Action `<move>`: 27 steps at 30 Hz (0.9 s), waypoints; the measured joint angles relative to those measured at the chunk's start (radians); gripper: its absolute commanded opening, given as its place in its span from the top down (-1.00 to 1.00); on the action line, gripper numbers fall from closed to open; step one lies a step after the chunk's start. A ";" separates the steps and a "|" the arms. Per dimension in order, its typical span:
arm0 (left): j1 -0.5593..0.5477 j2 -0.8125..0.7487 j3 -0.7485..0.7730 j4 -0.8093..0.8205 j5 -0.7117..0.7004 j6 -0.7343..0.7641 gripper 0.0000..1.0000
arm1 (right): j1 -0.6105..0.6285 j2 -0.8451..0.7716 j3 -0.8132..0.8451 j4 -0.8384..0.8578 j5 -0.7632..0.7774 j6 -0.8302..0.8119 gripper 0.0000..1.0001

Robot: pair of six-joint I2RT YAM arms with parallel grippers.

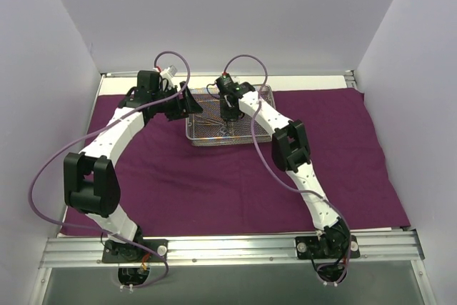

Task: Open and lay out the surgical kit
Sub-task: Pick up the medical item from the container, then place the medical item in the surgical kit.

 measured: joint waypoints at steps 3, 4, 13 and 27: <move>0.000 0.000 0.000 0.000 0.001 0.000 -0.57 | 0.000 -0.005 -0.013 0.014 0.002 0.000 1.00; 0.000 0.000 0.000 0.000 0.003 0.000 -0.57 | -0.002 -0.008 -0.018 0.018 -0.002 0.000 1.00; 0.000 -0.021 -0.020 0.000 0.056 -0.002 -0.65 | -0.075 -0.089 -0.156 0.128 -0.182 0.013 1.00; 0.000 -0.109 -0.070 0.074 0.261 -0.013 -0.51 | -0.241 -0.478 -0.632 0.651 -0.677 0.159 1.00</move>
